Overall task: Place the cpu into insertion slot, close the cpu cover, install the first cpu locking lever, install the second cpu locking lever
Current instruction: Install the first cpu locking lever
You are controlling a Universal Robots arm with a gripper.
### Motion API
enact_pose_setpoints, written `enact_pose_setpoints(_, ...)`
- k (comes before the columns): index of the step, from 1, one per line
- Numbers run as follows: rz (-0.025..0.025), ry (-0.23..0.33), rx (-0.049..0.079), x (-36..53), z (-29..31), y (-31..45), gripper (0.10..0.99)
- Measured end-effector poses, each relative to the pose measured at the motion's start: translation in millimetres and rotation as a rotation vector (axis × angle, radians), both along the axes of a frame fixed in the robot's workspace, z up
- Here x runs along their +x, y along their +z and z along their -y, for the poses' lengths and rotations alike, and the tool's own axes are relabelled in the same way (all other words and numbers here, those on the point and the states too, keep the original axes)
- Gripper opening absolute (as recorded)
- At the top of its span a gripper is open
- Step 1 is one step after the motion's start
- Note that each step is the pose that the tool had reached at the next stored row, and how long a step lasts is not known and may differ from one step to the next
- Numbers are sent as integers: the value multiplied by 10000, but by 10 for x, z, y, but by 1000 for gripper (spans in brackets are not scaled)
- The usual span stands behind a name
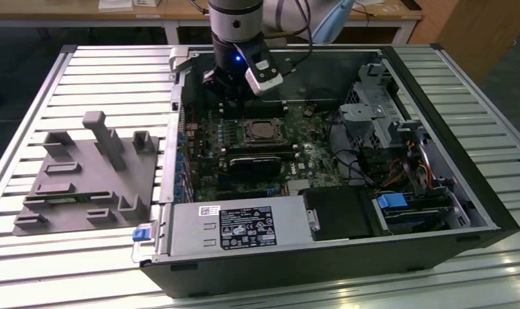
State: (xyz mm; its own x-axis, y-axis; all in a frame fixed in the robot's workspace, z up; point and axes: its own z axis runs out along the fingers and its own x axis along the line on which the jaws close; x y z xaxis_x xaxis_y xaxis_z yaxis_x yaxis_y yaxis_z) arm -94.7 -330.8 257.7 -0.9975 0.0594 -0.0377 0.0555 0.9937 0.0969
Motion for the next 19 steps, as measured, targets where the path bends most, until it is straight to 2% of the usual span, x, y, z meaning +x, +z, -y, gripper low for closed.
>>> enact_pose_setpoints(3, 0, 1, 432, -24, 0, -5, 106)
enact_pose_setpoints(8, -1, 1, 1312, -49, 1, -11, 106)
enact_pose_setpoints(10, -1, 1, 1609, -61, 1, -15, 106)
enact_pose_setpoints(12, -1, 0, 1800, -72, 1, -22, 106)
enact_pose_setpoints(14, 0, 1, 1921, -78, 2, -35, 106)
enact_pose_setpoints(16, 1, 2, 1992, -78, 2, -55, 106)
enact_pose_setpoints(19, 0, 1, 2016, -78, 3, -74, 106)
